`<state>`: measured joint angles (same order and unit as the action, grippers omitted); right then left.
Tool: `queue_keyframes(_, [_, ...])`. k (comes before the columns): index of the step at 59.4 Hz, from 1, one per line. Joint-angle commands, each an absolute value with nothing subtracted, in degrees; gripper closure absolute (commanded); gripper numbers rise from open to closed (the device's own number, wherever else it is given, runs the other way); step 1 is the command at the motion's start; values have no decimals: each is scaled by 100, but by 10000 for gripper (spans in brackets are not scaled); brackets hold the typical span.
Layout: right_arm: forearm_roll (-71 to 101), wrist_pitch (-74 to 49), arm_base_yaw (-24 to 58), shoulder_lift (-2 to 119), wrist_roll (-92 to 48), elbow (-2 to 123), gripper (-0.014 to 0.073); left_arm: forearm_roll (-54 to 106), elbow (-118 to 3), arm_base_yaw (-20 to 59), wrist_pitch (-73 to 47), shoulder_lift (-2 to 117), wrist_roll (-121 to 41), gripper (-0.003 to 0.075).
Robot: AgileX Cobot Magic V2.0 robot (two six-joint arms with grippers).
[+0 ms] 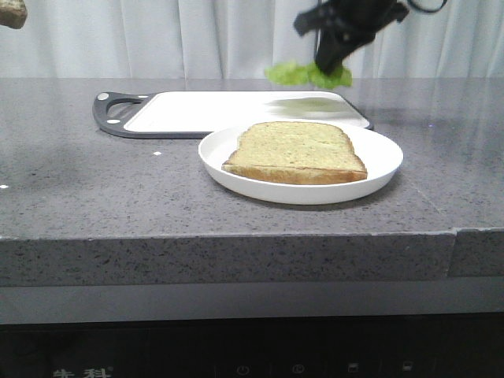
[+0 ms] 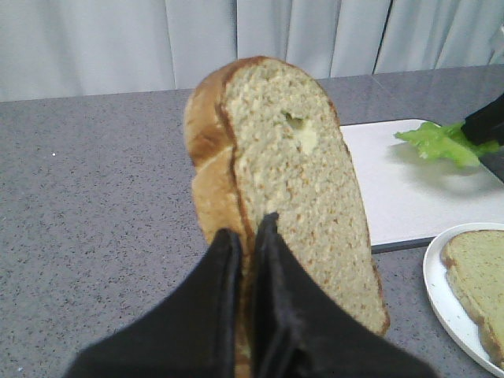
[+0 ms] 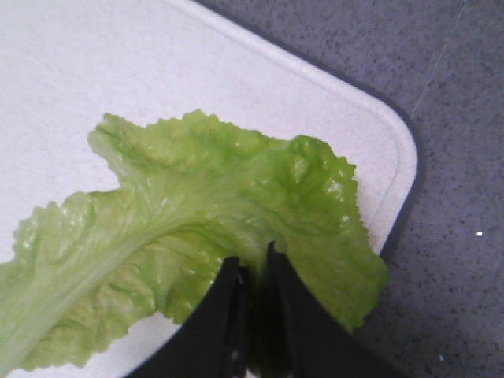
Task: Left arm grabs bread, right arm adds lettuce
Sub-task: 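Carry the lettuce over the bread and release it with the right gripper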
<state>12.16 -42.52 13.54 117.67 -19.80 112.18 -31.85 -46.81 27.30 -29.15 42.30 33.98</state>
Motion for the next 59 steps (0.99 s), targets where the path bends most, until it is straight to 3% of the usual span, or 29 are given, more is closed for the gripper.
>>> queue_keyframes(1, [1519, -4041, 1384, 10896, -2006, 11109, 624, -3248, -4848, 2707, -2497, 4210, 3458, 741])
queue_keyframes(28, [1591, -2195, 2479, 8119, -2079, 6625, 608, -3248, -4848, 2707, -2472, 4210, 3458, 741])
queue_keyframes(59, [1677, -1827, 2566, 8277, -2079, 6125, 608, -3248, -4848, 2707, -2472, 4210, 3458, 741])
